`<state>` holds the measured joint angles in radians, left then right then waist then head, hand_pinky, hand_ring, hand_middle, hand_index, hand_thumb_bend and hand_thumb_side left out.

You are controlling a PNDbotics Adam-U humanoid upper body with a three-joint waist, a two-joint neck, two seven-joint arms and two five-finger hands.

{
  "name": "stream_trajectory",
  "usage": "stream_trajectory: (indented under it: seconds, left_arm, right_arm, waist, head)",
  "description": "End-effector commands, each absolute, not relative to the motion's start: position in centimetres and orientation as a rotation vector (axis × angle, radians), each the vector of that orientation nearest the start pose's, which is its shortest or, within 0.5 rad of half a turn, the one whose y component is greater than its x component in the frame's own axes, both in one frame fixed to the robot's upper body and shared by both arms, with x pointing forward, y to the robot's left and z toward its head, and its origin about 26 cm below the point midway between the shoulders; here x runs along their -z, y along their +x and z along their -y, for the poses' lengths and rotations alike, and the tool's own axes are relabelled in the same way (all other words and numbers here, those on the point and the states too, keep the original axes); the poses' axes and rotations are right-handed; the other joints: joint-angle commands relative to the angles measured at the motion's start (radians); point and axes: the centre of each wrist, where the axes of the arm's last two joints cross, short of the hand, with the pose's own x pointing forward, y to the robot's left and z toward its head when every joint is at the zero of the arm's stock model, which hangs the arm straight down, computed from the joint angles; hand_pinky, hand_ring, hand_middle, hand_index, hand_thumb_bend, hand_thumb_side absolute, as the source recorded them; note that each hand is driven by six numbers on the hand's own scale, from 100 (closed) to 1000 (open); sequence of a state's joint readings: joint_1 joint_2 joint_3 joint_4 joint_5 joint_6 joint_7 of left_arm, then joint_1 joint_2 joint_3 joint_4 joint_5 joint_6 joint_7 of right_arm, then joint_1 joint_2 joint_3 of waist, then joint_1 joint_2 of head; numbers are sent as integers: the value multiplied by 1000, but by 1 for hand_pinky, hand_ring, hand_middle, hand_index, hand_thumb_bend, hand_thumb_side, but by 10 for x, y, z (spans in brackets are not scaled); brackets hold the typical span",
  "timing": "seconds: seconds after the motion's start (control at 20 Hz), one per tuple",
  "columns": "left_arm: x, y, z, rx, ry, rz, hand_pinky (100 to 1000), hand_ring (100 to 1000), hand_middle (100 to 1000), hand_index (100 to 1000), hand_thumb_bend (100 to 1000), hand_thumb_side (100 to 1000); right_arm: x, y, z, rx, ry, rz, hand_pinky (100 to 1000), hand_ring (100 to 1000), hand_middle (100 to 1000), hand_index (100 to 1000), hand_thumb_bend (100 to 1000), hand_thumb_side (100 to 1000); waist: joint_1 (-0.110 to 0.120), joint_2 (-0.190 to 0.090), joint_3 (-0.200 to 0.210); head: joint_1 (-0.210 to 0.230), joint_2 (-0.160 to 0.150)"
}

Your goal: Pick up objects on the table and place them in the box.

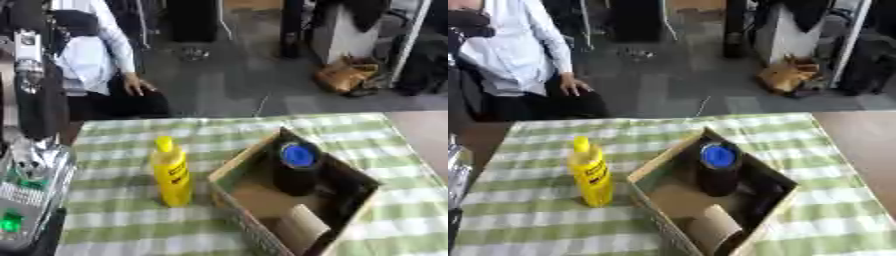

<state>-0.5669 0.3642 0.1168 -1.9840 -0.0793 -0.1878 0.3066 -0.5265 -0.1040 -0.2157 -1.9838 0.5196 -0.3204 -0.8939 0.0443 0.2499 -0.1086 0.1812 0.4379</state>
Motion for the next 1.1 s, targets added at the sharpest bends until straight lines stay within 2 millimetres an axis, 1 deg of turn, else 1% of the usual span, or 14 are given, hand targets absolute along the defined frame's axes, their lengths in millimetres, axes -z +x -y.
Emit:
stream_trajectory:
  seconds: [0.05, 0.45, 0.5, 0.55, 0.6, 0.65, 0.7, 0.75, 0.8, 0.85, 0.9, 0.95, 1.0, 1.1]
  left_arm:
    - [-295, 308, -270, 8, -519, -3393, 624, 613, 726, 842, 100, 863]
    - [-293, 308, -273, 30, -535, -3389, 641, 623, 739, 854, 100, 870]
    - [-293, 308, -274, 13, -559, -3392, 689, 674, 785, 887, 100, 888]
    - [-292, 308, -275, -7, -587, -3393, 707, 697, 803, 903, 100, 891]
    - [-292, 307, -278, -90, -660, -3394, 818, 808, 895, 1000, 100, 906]
    - [-293, 307, -280, -208, -763, -3387, 818, 808, 895, 1000, 100, 906]
    - [-295, 306, -282, -368, -887, -3360, 910, 881, 951, 1000, 100, 856]
    - [-298, 305, -282, -527, -1011, -3319, 910, 881, 951, 1000, 100, 856]
    - [-300, 305, -283, -694, -1117, -3272, 941, 897, 952, 1000, 100, 757]
    - [-302, 305, -282, -847, -1210, -3220, 941, 897, 952, 1000, 100, 757]
    - [-304, 306, -282, -978, -1289, -3172, 952, 902, 949, 1000, 100, 678]
    - [-306, 306, -282, -1073, -1348, -3132, 952, 902, 949, 1000, 100, 678]
    - [-307, 307, -281, -1159, -1394, -3096, 950, 902, 944, 1000, 100, 639]
    - [-307, 315, -283, -1421, -1483, -3003, 911, 882, 942, 1000, 100, 628]
  right_arm:
    - [-260, 314, 259, -917, 956, -2854, 789, 739, 703, 620, 100, 1000]
    - [-260, 314, 260, -919, 961, -2852, 788, 739, 704, 630, 100, 1000]
    - [-260, 314, 260, -919, 963, -2851, 789, 740, 705, 633, 100, 1000]
    - [-260, 314, 260, -918, 964, -2851, 788, 740, 705, 633, 100, 1000]
    - [-260, 314, 260, -916, 967, -2850, 788, 740, 705, 634, 100, 1000]
    - [-259, 314, 260, -915, 969, -2851, 788, 740, 705, 634, 100, 1000]
    - [-259, 314, 260, -912, 972, -2851, 788, 740, 704, 633, 100, 1000]
    - [-259, 314, 260, -909, 972, -2852, 788, 740, 704, 633, 100, 1000]
    - [-258, 314, 260, -906, 974, -2853, 788, 740, 704, 633, 100, 1000]
    - [-258, 313, 260, -904, 975, -2855, 788, 740, 704, 633, 100, 1000]
    - [-257, 313, 260, -903, 976, -2856, 788, 740, 704, 632, 100, 1000]
    - [-257, 313, 260, -902, 977, -2856, 788, 740, 704, 632, 100, 1000]
    - [-256, 313, 260, -901, 978, -2858, 788, 740, 704, 631, 100, 1000]
    - [-255, 313, 259, -898, 975, -2863, 788, 740, 704, 630, 100, 1000]
  waist:
    - [-2, -22, 2]
    - [-2, -22, 1]
    - [-2, -23, 2]
    - [-1, -23, 2]
    - [1, -25, 3]
    - [2, -27, 4]
    - [5, -31, 6]
    - [6, -34, 7]
    - [10, -38, 8]
    - [12, -41, 9]
    - [15, -44, 10]
    - [16, -46, 11]
    - [18, -49, 12]
    - [24, -56, 14]
  head:
    - [-5, 7]
    - [-4, 9]
    - [-3, 11]
    - [-2, 13]
    - [-1, 17]
    - [0, 20]
    - [1, 26]
    - [3, 29]
    - [4, 34]
    - [4, 38]
    - [4, 41]
    - [4, 44]
    - [3, 47]
    - [4, 55]
